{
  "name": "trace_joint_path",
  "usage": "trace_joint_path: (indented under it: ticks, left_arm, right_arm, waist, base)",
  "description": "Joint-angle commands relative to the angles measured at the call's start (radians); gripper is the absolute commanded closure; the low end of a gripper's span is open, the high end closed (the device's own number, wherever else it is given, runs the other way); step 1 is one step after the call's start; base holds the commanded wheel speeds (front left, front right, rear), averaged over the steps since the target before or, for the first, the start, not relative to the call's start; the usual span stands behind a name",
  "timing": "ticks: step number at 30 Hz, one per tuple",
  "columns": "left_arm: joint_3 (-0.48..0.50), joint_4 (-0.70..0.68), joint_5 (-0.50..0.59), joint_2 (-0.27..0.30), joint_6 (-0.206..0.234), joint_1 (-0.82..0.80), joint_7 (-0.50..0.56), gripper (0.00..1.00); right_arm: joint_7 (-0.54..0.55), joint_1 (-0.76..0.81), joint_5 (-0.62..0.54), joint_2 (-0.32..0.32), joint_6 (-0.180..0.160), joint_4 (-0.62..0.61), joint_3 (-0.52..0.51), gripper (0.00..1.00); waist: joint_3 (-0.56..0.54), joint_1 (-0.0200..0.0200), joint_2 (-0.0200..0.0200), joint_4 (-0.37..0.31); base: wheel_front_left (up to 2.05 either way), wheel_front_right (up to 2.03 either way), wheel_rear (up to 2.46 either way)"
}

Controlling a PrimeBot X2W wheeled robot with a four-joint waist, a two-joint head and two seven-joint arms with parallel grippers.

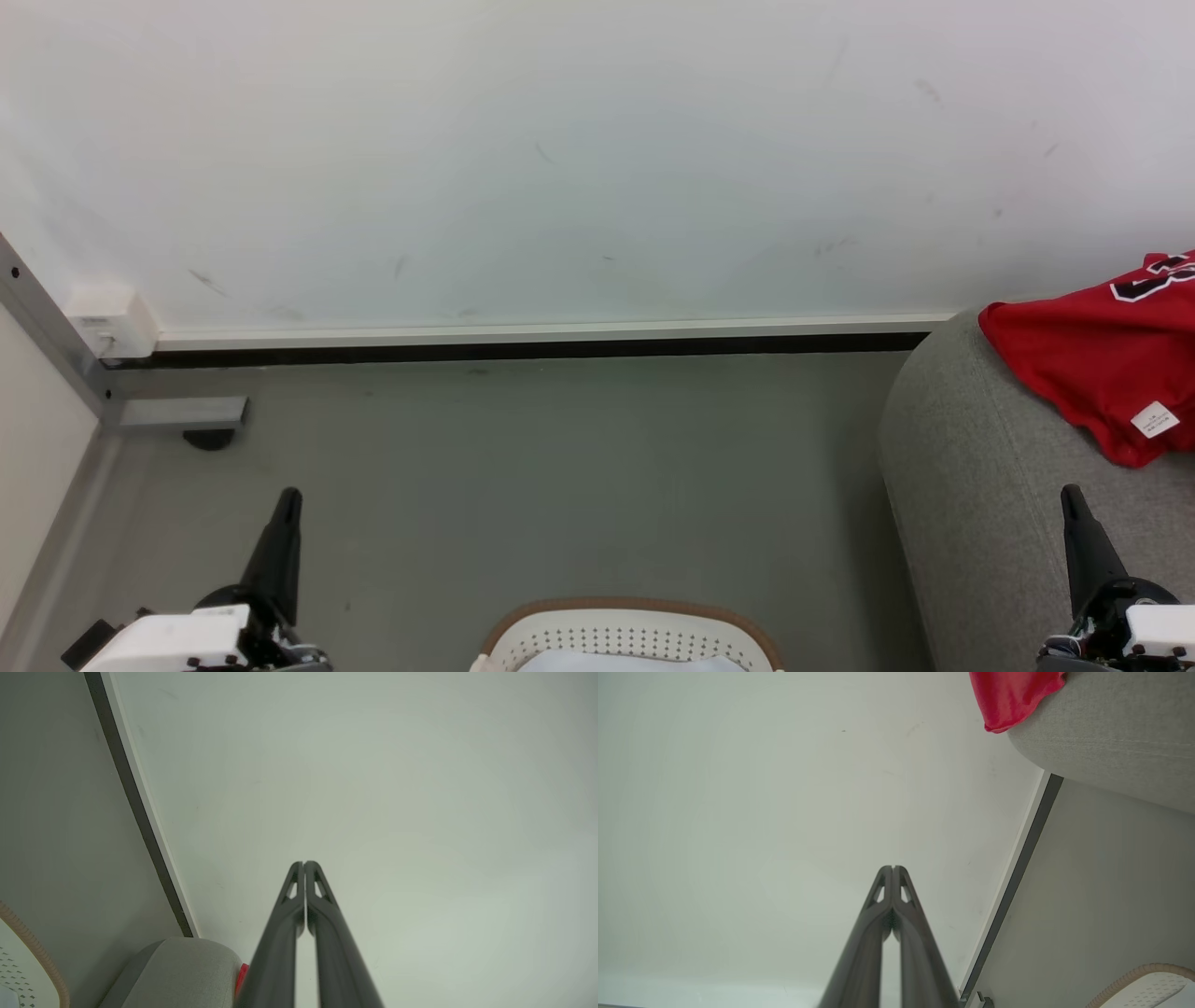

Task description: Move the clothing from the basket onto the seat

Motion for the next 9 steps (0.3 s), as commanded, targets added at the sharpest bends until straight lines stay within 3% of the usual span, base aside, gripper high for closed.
trace_joint_path:
  ticks: [1, 9]
  left_arm:
    - [0.003, -0.003, -0.013, 0.002, -0.003, -0.008, 0.004, 1.00]
    - [0.003, -0.003, -0.013, 0.002, -0.003, -0.008, 0.004, 1.00]
  right_arm:
    - [-0.002, -0.003, 0.007, -0.009, -0.002, -0.006, 0.000, 1.00]
    - [-0.007, -0.003, 0.010, -0.013, -0.002, -0.006, 0.005, 1.00]
  waist:
    - [0.000, 0.0000, 0.0000, 0.000]
    - [0.000, 0.0000, 0.0000, 0.000]
  base:
    - [0.00, 0.00, 0.00]
    - [0.00, 0.00, 0.00]
